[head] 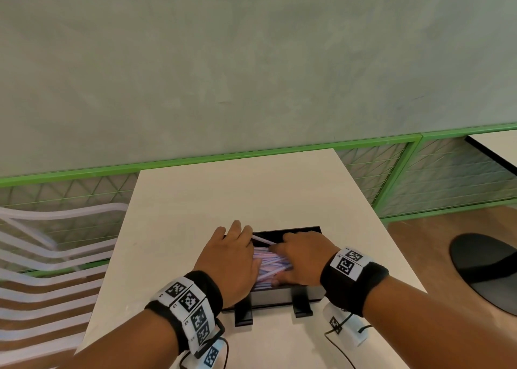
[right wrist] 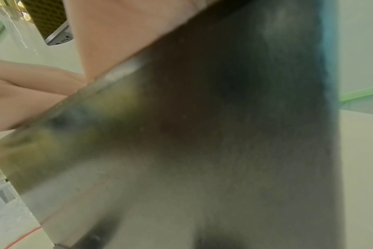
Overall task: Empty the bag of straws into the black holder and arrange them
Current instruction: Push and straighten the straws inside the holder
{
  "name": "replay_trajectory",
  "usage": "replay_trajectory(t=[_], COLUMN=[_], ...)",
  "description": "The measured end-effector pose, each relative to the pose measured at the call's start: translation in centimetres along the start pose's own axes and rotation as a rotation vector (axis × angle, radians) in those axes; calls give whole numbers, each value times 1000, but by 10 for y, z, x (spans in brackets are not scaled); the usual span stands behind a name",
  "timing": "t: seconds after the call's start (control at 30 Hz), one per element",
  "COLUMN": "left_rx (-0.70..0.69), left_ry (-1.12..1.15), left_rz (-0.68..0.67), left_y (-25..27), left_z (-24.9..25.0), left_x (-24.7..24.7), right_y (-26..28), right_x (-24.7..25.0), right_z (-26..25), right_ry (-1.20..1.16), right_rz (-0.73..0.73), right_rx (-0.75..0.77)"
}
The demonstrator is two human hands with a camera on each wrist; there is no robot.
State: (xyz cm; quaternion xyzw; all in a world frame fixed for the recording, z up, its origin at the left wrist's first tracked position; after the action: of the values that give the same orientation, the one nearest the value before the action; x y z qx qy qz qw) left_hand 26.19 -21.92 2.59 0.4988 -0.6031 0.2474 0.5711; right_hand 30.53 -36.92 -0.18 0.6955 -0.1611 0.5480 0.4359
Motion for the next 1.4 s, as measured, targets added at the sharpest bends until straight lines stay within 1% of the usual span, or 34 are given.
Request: replay_trajectory(t=[0.23,0.4,0.5,0.6,0.7,0.77,0.83,0.93,1.07,1.13,1.17,1.23,1.27,1.33,1.37,1.4], left_rx=[-1,-105,-111,-120,-127,-131,-125,-81,-64,-71,-79,-83,-78,-76,-98,-128], left_ry=[-47,-50,-119,-222,-237,-187,-88,29,170,216,225,196,196,263,302,319], left_rz=[-5,29,-29,-37,-13,48,135,224,249,203,170,123,120,178,179,131], left_y=[12,0,-10,-8,1,9,18,37,54,54,52,48,46,43,39,34], left_z=[-7,-2,3,7,1,-8,-23,-50,-68,-67,-64,-57,-54,-47,-42,-35], left_x=[7,13,11,13,21,31,39,43,32,20,13,5,5,16,20,22], right_y=[1,2,5,7,9,13,16,21,24,24,24,22,21,20,19,17], right_x=[3,1,1,2,5,10,15,17,18,19,19,16,13,6,3,2], right_z=[-3,-4,-2,-3,-4,-5,-3,-4,-2,-2,-2,-4,-4,-1,1,3], right_ry=[42,68,62,45,11,-37,-70,-91,-118,-117,-116,-123,-140,-203,-234,-251], right_rz=[20,15,17,33,74,117,176,224,282,308,298,226,183,109,82,56], right_rx=[13,5,10,42,100,144,168,208,219,224,229,233,229,197,176,156])
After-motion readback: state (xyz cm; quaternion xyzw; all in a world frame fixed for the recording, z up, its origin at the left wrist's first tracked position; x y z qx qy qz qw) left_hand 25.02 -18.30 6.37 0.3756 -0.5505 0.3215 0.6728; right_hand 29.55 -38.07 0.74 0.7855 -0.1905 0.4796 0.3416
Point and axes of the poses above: each hand's wrist, its own y-axis away from the middle knuckle, its own x-axis out of the back of the hand, z = x × y, the point moved 5 cm from there along -y, towards the middle knuckle, and after that the axes turned 9 degrees about -z, right-handed, at the moved point
